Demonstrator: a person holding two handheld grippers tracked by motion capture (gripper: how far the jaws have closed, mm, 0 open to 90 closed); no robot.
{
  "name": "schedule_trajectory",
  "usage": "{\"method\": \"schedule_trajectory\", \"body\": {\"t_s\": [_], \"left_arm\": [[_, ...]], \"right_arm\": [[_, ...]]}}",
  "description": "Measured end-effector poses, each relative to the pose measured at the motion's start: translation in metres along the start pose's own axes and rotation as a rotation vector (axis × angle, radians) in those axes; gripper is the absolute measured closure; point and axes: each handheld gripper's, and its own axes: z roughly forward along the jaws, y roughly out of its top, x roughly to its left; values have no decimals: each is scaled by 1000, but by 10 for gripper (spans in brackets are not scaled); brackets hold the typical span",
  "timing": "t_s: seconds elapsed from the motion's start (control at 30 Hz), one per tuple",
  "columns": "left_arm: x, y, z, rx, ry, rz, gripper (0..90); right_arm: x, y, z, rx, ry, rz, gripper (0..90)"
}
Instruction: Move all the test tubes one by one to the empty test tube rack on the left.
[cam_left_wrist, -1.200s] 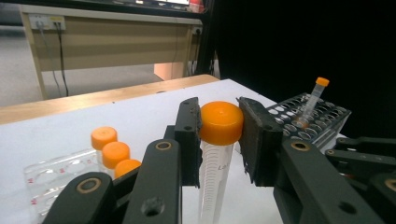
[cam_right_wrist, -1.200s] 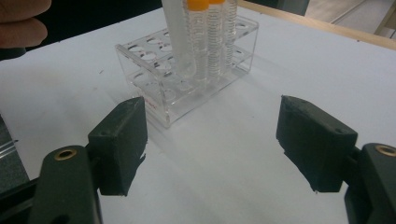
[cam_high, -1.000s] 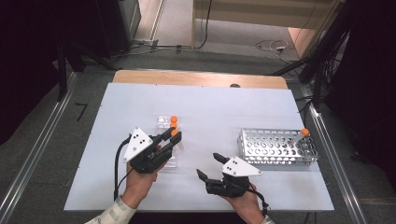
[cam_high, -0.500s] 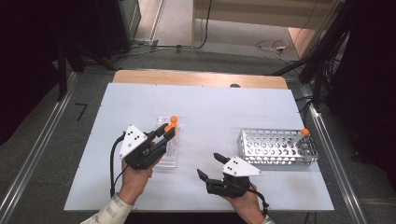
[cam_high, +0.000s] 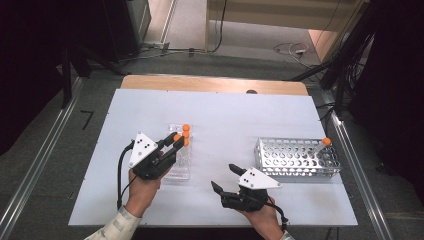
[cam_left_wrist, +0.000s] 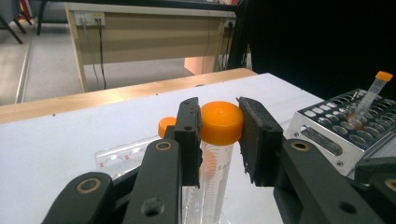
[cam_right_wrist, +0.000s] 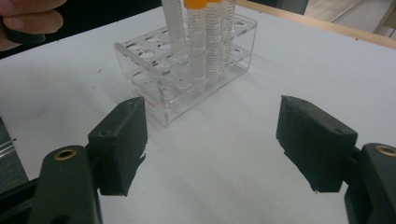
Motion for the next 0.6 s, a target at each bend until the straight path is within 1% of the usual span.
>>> {"method": "schedule_trajectory", "body": {"t_s": [0.17, 0.23, 0.4, 0.47, 0.6], "left_arm": [[-3, -5, 5, 34, 4, 29, 695], [-4, -8, 7, 39, 8, 35, 695], [-4, -15, 10, 61, 23, 40, 694], [-4, -17, 11, 63, 27, 36, 693], [-6, -18, 12, 70, 30, 48, 692]], "right_arm": [[0, 0, 0, 2, 0, -4, 235], [0, 0, 0, 3, 1, -5, 235], [0, -1, 0, 3, -3, -10, 235], [1, -1, 0, 3, -3, -12, 235], [1, -1, 0, 4, -1, -14, 235]]}}
